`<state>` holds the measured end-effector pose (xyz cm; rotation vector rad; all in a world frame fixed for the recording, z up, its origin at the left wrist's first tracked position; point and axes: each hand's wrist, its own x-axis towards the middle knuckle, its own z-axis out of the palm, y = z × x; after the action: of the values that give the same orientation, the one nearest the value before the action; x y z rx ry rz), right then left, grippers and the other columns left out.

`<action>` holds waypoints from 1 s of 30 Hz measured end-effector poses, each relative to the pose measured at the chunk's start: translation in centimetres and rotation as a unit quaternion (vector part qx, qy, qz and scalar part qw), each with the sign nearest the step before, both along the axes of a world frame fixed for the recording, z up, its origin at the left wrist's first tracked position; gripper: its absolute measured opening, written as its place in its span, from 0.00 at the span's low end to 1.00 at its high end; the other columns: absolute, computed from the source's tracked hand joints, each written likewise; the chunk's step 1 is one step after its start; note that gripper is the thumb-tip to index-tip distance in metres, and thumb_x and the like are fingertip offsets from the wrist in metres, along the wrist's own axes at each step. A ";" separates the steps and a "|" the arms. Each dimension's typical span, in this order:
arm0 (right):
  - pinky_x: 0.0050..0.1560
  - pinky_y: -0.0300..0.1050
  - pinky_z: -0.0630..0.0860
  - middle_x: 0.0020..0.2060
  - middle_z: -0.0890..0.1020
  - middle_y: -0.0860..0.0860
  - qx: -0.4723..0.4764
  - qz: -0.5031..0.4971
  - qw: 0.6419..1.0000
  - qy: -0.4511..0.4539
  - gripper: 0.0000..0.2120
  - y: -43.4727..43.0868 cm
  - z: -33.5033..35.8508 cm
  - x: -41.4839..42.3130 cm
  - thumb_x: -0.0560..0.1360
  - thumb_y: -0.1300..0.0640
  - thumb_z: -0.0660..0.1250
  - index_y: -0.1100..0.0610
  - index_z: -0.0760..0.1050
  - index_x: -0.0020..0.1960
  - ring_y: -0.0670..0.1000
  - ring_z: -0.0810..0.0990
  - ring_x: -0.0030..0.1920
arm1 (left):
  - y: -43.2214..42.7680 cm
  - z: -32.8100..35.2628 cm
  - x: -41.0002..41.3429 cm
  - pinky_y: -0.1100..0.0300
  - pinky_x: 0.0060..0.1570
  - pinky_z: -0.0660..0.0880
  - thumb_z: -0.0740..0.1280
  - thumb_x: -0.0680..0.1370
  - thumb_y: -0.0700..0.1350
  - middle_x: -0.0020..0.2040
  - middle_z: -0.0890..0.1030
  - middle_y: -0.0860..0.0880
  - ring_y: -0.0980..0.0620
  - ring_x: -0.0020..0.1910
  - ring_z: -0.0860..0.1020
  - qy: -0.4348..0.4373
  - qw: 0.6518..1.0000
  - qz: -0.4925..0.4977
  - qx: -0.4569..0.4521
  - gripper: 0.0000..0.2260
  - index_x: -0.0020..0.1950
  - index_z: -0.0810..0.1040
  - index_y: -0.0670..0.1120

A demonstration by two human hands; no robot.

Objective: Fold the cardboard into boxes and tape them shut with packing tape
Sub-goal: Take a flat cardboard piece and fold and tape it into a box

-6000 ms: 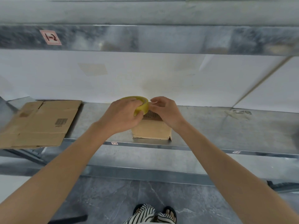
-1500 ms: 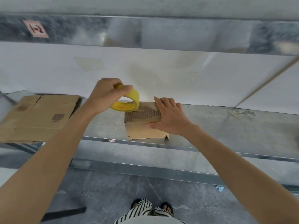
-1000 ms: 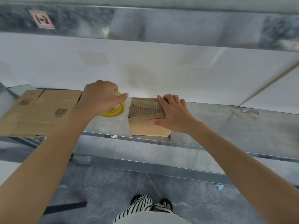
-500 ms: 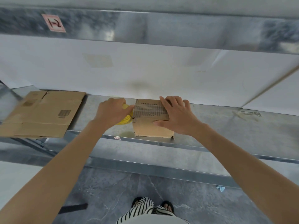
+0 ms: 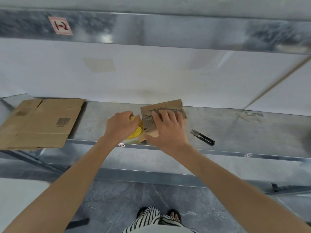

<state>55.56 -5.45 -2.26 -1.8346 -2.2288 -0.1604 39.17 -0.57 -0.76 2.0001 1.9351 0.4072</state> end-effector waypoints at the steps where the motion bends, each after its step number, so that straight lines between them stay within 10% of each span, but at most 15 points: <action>1: 0.61 0.64 0.68 0.52 0.78 0.54 -0.002 -0.026 1.000 0.003 0.34 -0.1 0.0 -0.6 0.62 0.34 0.70 0.56 0.75 0.60 0.58 0.76 0.55 | -0.1 0.0 -0.2 0.58 0.35 0.65 0.58 0.76 0.53 0.35 0.77 0.47 0.47 0.36 0.74 -0.027 0.999 0.002 -0.020 0.14 0.39 0.75 0.45; 7: 0.65 0.70 0.57 0.60 0.76 0.54 0.001 -0.054 0.998 0.033 0.27 -0.1 -0.6 -1.5 0.69 0.41 0.69 0.55 0.74 0.61 0.57 0.72 0.64 | -0.7 1.0 -2.0 0.58 0.34 0.65 0.62 0.71 0.49 0.32 0.74 0.49 0.51 0.34 0.71 -0.213 0.968 -0.029 -0.129 0.11 0.43 0.78 0.41; 16: 0.73 0.58 0.40 0.76 0.57 0.44 -0.170 0.027 0.979 0.111 0.25 -0.4 -0.9 1.1 0.78 0.53 0.59 0.48 0.60 0.74 0.46 0.48 0.76 | -3.5 -1.5 -1.0 0.58 0.40 0.69 0.65 0.77 0.51 0.42 0.78 0.50 0.52 0.40 0.75 -0.265 0.939 -0.043 -0.216 0.08 0.46 0.76 0.46; 30: 0.73 0.58 0.45 0.74 0.60 0.49 -0.257 0.075 0.958 0.101 0.31 0.6 0.8 7.7 0.72 0.70 0.60 0.48 0.61 0.70 0.45 0.47 0.76 | -9.3 -1.9 8.8 0.66 0.29 0.75 0.59 0.81 0.41 0.37 0.81 0.46 0.55 0.30 0.80 -0.528 0.809 0.045 -0.255 0.07 0.57 0.70 0.49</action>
<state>63.25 -4.85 -1.51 -1.7903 -2.3954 0.6657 47.96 -9.90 -2.71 0.9491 1.1998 0.7241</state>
